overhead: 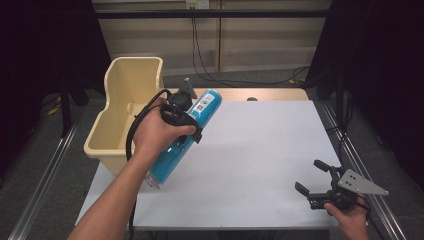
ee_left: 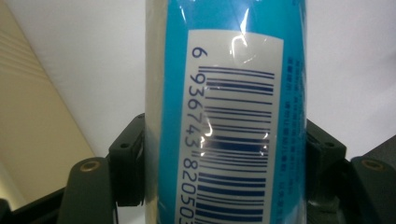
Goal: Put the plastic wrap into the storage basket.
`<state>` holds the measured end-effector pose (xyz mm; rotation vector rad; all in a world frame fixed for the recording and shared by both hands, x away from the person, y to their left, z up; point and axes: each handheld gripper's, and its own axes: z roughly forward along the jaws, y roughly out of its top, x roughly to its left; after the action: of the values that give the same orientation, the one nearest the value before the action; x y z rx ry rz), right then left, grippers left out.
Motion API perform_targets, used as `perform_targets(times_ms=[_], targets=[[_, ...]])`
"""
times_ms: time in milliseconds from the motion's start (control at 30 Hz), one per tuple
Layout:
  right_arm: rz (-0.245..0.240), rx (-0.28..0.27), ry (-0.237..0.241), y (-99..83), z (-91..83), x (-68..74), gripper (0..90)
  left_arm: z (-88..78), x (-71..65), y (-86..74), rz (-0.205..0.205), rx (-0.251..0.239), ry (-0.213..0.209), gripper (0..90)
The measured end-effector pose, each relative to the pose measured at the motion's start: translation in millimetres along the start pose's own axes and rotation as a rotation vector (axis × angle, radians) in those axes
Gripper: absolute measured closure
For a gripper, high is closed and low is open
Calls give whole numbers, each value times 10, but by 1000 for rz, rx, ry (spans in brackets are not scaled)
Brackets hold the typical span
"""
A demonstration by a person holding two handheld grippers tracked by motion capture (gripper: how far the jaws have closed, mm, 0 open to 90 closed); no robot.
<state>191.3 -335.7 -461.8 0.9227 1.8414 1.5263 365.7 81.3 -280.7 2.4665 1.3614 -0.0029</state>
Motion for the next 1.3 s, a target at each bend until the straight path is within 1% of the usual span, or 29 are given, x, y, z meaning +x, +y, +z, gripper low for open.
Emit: perform_targets(times_ms=[267, 333, 400, 467, 533, 633, 800, 933, 1000, 1200, 1233, 1300], targets=[[-3, 2, 2, 0, 1, 1, 0, -115, 102, -17, -41, -14, 17, 323], [-2, 1, 0, 0, -1, -1, 0, -150, 137, -23, -44, -18, 21, 323], [-2, 1, 0, 0, -1, -1, 0, -182, 158, -31, -58, -19, 25, 323], [-2, 1, 1, 0, 1, -1, 0, -210, 187, -37, -59, -22, 35, 322], [-2, 3, 4, 1, 4, 1, 0, -235, 212, -42, -72, -26, 33, 322], [1, 2, 2, 2, 7, 6, 0, -273, 254, -53, -80, -33, 38, 322], [-4, 3, 2, 0, 6, 5, 0, -327, 304, -72, -103, -43, 41, 322], [-4, 4, 4, -1, 7, 5, 0, -374, 361, -87, -126, -45, 53, 322], [-4, 4, 3, 0, 7, 6, 0, -391, 402, -99, -138, -49, 50, 323], [-2, 3, 0, -2, 3, 6, 0, -431, 490, -134, -173, -55, 64, 322], [-2, 3, 0, -2, 3, 6, 0, -438, 507, -138, -168, -56, 71, 322], [-3, 5, 0, -2, 3, 6, 0, -450, 528, -149, -181, -65, 80, 322]])
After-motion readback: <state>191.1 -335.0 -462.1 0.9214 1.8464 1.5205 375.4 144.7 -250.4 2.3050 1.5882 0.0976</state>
